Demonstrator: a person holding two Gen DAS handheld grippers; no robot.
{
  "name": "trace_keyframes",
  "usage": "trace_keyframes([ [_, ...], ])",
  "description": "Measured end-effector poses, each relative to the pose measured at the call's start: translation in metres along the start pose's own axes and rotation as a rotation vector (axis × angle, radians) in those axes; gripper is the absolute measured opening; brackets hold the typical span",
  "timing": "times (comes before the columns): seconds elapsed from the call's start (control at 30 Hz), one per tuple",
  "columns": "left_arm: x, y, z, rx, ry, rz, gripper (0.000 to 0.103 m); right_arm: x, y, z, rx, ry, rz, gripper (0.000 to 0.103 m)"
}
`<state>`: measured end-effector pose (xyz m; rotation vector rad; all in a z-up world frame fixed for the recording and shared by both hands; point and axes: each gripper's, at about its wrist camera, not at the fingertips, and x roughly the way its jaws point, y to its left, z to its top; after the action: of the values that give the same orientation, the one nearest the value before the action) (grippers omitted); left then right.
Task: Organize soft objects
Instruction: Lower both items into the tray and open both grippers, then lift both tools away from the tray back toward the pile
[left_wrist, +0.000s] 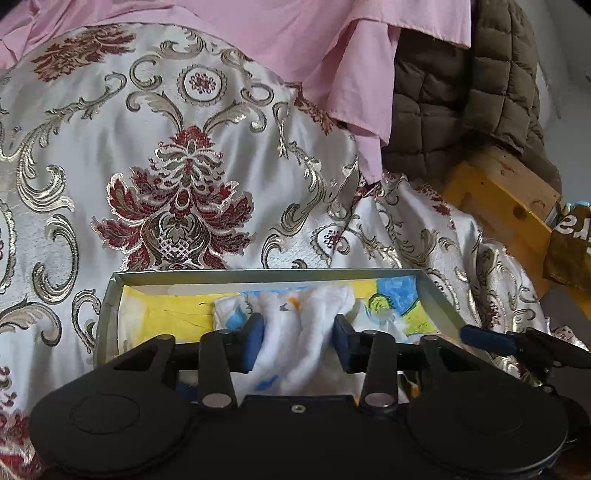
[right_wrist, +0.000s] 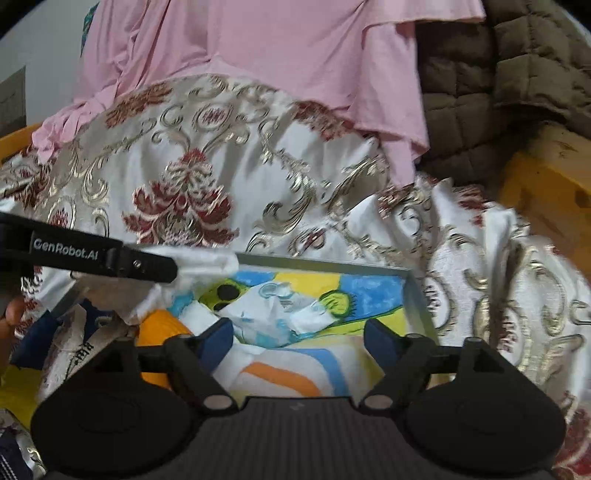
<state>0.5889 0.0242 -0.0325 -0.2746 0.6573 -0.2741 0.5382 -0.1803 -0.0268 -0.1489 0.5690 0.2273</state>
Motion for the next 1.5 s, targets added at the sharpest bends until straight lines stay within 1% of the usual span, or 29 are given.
trace_keyframes([
  [0.07,-0.01,-0.004,-0.001,0.012,-0.018,0.006,0.056,-0.013,-0.005,0.002,0.025,-0.022,-0.013,0.085],
  [0.13,-0.02,-0.009,-0.002,0.03,-0.036,0.012,0.058,-0.027,-0.009,0.005,0.049,-0.046,-0.022,0.087],
  [0.27,-0.047,-0.021,-0.004,0.065,-0.078,0.028,0.07,-0.06,-0.013,0.014,0.074,-0.101,-0.044,0.092],
  [0.33,-0.063,-0.027,-0.005,0.073,-0.096,0.022,0.072,-0.079,-0.014,0.018,0.086,-0.124,-0.046,0.094],
  [0.4,-0.08,-0.032,-0.005,0.08,-0.116,0.02,0.077,-0.099,-0.013,0.023,0.087,-0.149,-0.054,0.095],
  [0.47,-0.099,-0.037,-0.006,0.077,-0.134,0.018,0.083,-0.119,-0.01,0.027,0.085,-0.174,-0.055,0.097],
  [0.53,-0.119,-0.042,-0.008,0.067,-0.15,0.015,0.086,-0.139,-0.007,0.029,0.082,-0.194,-0.051,0.098],
  [0.67,-0.159,-0.051,-0.011,0.056,-0.192,0.006,0.097,-0.178,0.002,0.033,0.085,-0.236,-0.034,0.101],
  [0.83,-0.212,-0.061,-0.019,0.055,-0.247,-0.014,0.102,-0.223,0.014,0.03,0.1,-0.278,-0.003,0.103],
  [1.03,-0.27,-0.074,-0.037,0.079,-0.299,-0.026,0.102,-0.275,0.032,0.017,0.094,-0.312,0.02,0.103],
  [1.17,-0.301,-0.079,-0.052,0.076,-0.317,-0.033,0.102,-0.305,0.045,0.006,0.076,-0.325,0.02,0.103],
  [1.27,-0.321,-0.082,-0.065,0.079,-0.328,-0.03,0.102,-0.326,0.052,-0.004,0.086,-0.329,0.025,0.103],
  [1.5,-0.366,-0.095,-0.101,0.113,-0.36,-0.028,0.102,-0.369,0.069,-0.031,0.073,-0.342,0.027,0.103],
])
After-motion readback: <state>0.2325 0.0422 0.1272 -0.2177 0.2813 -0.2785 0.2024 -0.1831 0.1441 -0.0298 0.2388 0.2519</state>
